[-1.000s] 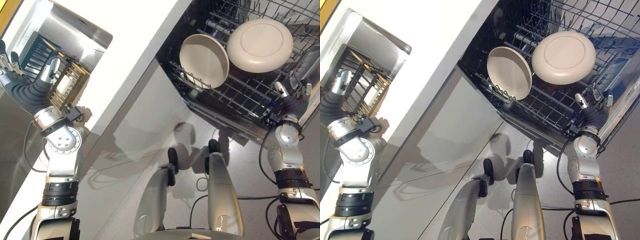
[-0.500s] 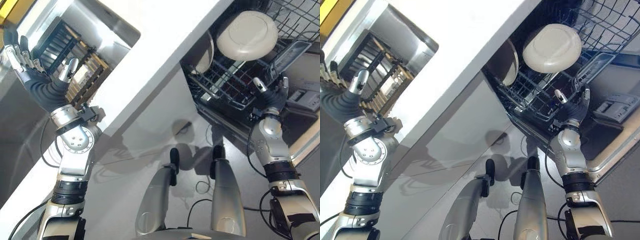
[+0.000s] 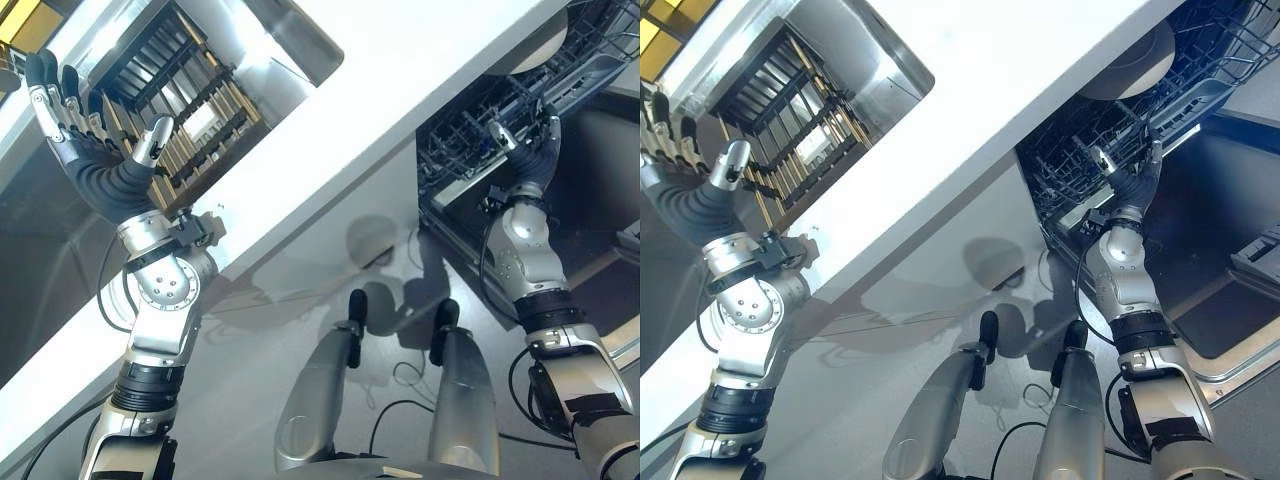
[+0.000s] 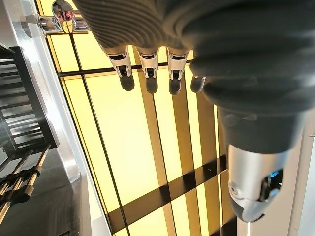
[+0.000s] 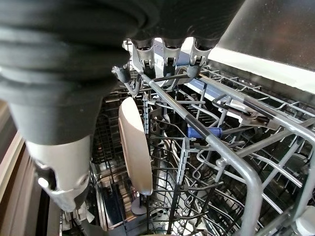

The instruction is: Pick up plates and place into dishwasher.

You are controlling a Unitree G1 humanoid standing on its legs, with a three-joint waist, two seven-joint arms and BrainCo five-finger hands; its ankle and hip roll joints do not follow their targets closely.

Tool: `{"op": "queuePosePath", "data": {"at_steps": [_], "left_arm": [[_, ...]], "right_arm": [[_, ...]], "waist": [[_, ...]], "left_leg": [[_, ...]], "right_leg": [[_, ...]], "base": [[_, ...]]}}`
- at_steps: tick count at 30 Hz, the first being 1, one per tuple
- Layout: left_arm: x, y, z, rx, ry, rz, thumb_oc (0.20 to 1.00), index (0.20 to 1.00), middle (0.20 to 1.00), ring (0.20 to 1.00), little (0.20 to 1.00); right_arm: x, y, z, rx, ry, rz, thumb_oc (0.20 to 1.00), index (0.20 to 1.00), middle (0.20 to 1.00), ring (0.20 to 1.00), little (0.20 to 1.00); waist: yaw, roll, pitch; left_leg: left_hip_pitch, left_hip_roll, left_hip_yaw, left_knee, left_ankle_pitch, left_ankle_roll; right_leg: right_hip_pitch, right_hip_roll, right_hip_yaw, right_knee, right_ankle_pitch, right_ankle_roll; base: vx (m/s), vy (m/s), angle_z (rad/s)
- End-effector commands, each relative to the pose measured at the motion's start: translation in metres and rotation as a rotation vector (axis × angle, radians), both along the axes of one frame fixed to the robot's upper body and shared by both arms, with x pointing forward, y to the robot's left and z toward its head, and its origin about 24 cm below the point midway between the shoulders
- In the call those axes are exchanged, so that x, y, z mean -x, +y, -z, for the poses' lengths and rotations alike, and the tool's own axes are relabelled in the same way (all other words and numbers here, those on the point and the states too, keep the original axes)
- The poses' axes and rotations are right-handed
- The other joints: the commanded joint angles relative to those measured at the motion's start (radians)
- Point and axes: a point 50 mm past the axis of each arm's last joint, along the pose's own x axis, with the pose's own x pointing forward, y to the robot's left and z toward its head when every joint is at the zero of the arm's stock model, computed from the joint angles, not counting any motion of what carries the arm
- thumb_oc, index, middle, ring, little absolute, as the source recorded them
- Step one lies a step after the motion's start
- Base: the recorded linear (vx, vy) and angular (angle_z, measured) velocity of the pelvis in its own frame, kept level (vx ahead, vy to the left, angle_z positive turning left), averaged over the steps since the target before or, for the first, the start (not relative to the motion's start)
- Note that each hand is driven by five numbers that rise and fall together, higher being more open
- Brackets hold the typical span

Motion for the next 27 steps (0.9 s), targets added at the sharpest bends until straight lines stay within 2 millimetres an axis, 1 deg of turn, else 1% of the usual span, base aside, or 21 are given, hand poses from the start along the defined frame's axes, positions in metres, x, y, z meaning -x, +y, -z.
{"op": "queuePosePath", "data": {"at_steps": [1,7,10,11,16,22,24,25,27], "left_arm": [[-0.002,0.044,0.030,-0.077,0.170,-0.161,1.000,1.000,1.000,1.000,1.000],[0.000,0.048,0.029,-0.065,0.163,-0.160,1.000,1.000,1.000,1.000,1.000],[0.001,0.050,0.029,-0.061,0.159,-0.156,1.000,1.000,1.000,1.000,1.000],[0.002,0.051,0.028,-0.060,0.156,-0.154,1.000,1.000,1.000,1.000,1.000],[0.003,0.053,0.027,-0.071,0.151,-0.134,1.000,1.000,1.000,1.000,1.000],[0.005,0.056,0.025,-0.073,0.150,-0.125,1.000,1.000,1.000,1.000,1.000],[0.005,0.056,0.025,-0.077,0.152,-0.118,1.000,1.000,1.000,1.000,1.000],[0.005,0.056,0.024,-0.078,0.151,-0.115,1.000,1.000,1.000,1.000,1.000],[0.004,0.056,0.023,-0.084,0.150,-0.111,1.000,1.000,1.000,1.000,1.000]], "right_arm": [[-0.012,0.059,-0.083,0.027,-0.302,-0.208,1.000,1.000,1.000,1.000,1.000],[-0.016,0.063,-0.094,0.061,-0.317,-0.227,1.000,1.000,1.000,1.000,1.000],[-0.016,0.065,-0.098,0.089,-0.335,-0.292,1.000,1.000,1.000,1.000,1.000],[-0.016,0.066,-0.100,0.094,-0.340,-0.308,1.000,1.000,1.000,1.000,1.000],[-0.020,0.071,-0.105,0.140,-0.321,-0.356,1.000,1.000,1.000,1.000,1.000],[-0.023,0.071,-0.103,0.151,-0.293,-0.354,1.000,1.000,1.000,1.000,1.000],[-0.024,0.066,-0.100,0.135,-0.283,-0.333,1.000,1.000,1.000,1.000,1.000],[-0.024,0.064,-0.099,0.127,-0.283,-0.322,1.000,1.000,1.000,1.000,1.000],[-0.024,0.058,-0.097,0.109,-0.282,-0.303,1.000,1.000,1.000,1.000,1.000]], "waist": [[0.086,-0.063,0.108],[0.103,-0.047,0.108],[0.112,-0.041,0.108],[0.114,-0.042,0.108],[0.133,-0.033,0.108],[0.138,-0.032,0.108],[0.139,-0.037,0.108],[0.136,-0.040,0.108],[0.131,-0.047,0.108]], "left_leg": [[-0.035,-0.128,0.031,0.035,-0.009,0.107],[-0.001,-0.141,0.023,-0.018,0.009,0.097],[0.021,-0.146,0.016,-0.042,0.016,0.093],[0.021,-0.149,0.015,-0.050,0.028,0.093],[0.065,-0.155,0.004,-0.084,0.035,0.089],[0.106,-0.157,-0.006,-0.107,0.039,0.087],[0.120,-0.153,-0.011,-0.110,0.030,0.087],[0.119,-0.153,-0.011,-0.116,0.039,0.089],[0.121,-0.150,-0.011,-0.117,0.039,0.089]], "right_leg": [[0.059,-0.105,0.105,-0.263,0.247,0.082],[0.106,-0.134,0.090,-0.343,0.288,0.099],[0.135,-0.153,0.079,-0.378,0.306,0.107],[0.137,-0.159,0.076,-0.389,0.319,0.107],[0.190,-0.186,0.054,-0.426,0.334,0.122],[0.235,-0.194,0.043,-0.452,0.341,0.128],[0.250,-0.190,0.041,-0.455,0.334,0.129],[0.249,-0.189,0.042,-0.458,0.341,0.129],[0.251,-0.184,0.044,-0.457,0.339,0.129]], "base": [[0.00,0.000,0.00],[0.01,0.020,-0.04],[0.00,0.000,0.00],[0.00,0.000,0.00],[0.00,-0.023,0.12],[0.00,-0.010,0.02],[0.00,-0.044,0.04],[-0.03,-0.054,0.04],[-0.04,-0.062,0.06]]}}
